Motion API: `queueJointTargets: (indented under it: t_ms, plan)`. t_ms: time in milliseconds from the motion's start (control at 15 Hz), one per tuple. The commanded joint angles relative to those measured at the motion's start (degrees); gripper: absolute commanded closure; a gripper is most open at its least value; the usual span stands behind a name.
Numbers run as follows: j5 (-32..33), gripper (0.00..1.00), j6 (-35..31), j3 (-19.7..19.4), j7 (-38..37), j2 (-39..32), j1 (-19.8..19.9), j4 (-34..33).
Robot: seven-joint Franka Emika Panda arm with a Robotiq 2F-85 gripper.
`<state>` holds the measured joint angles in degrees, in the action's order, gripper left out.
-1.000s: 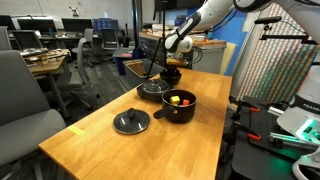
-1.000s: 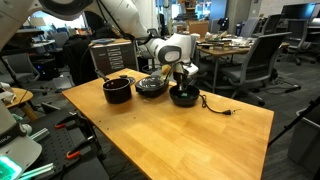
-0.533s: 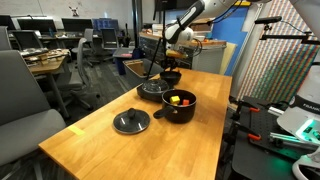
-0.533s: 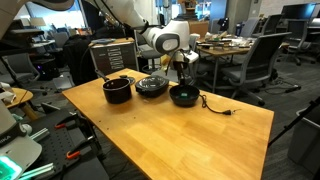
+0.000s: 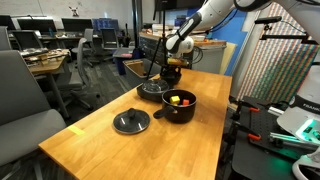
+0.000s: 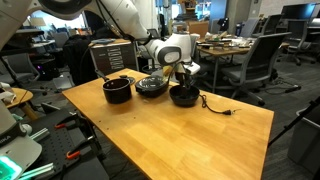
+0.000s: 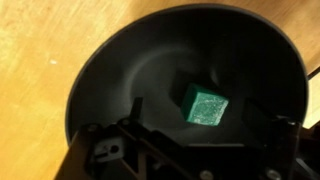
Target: Take the blocks out of the bowl, put them in the pot, pick the pot and put it on the stove then cover it with the lid
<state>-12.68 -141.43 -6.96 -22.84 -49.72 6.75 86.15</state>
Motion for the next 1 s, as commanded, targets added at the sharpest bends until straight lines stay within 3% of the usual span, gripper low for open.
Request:
queueJointTargets:
  t_ms: [0, 333, 400, 533, 933]
  plan:
    - [-0.5, 0.0, -1.5, -0.7, -2.1, -4.0, 0.0, -5.1]
    - [-0.6, 0.02, -1.8, -0.9, -4.3, -6.7, -0.1, -8.9]
    - [-0.4, 0.26, -1.7, -1.0, -4.5, -7.0, -0.2, -9.2]
    - [-0.4, 0.32, -1.5, -1.1, -4.8, -7.0, -0.1, -9.1]
    - [-0.3, 0.79, -0.3, -1.6, -4.3, -3.5, 0.1, -5.5]
